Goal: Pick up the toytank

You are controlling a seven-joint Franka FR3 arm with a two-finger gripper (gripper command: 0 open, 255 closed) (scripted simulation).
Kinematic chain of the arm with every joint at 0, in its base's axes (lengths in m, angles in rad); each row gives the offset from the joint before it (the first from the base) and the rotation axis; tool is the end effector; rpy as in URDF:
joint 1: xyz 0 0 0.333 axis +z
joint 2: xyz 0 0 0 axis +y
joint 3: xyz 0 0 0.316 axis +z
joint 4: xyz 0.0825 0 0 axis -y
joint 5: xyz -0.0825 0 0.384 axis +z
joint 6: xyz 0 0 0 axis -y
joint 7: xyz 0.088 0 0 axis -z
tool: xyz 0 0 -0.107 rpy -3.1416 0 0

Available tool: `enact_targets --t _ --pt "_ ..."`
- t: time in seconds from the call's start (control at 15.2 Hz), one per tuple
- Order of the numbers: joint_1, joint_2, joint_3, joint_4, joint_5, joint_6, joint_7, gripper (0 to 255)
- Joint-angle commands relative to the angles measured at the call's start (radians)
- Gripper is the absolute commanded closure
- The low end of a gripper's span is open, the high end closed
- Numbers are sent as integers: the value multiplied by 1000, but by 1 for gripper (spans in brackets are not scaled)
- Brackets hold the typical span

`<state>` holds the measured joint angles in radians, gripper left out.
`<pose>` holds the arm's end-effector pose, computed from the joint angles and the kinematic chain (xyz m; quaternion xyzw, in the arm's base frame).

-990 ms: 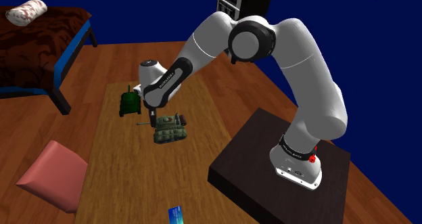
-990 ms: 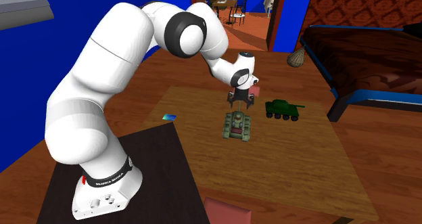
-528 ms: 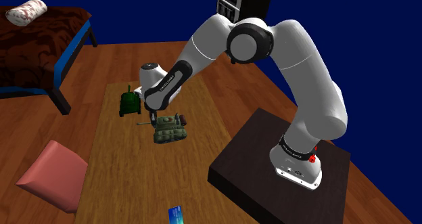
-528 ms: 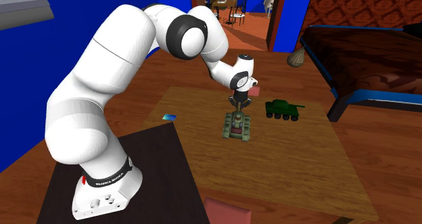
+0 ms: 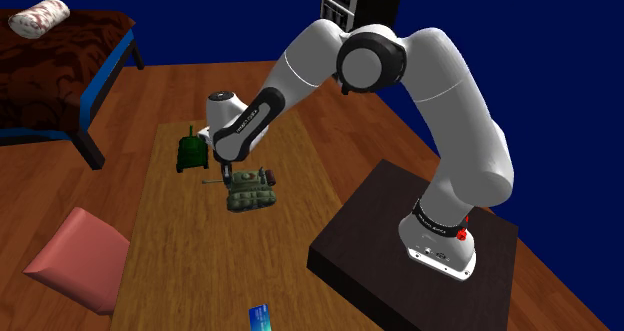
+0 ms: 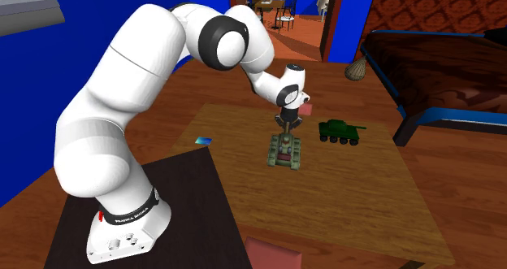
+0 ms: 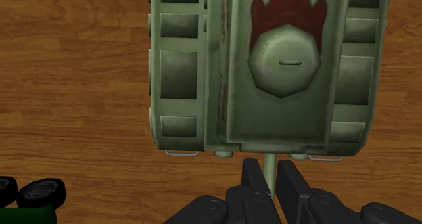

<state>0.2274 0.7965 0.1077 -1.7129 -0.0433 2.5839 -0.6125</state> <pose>0.6379 0.2160 0.1364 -0.8887 -0.4560 -0.0429 0.0199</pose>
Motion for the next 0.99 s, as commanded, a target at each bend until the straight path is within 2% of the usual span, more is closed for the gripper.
enact_targets --t 0.0,0.92 --pt "-1 -18 2 -2 1 -13 0 255" --pt "-10 -144 13 -31 12 -110 -1 255"
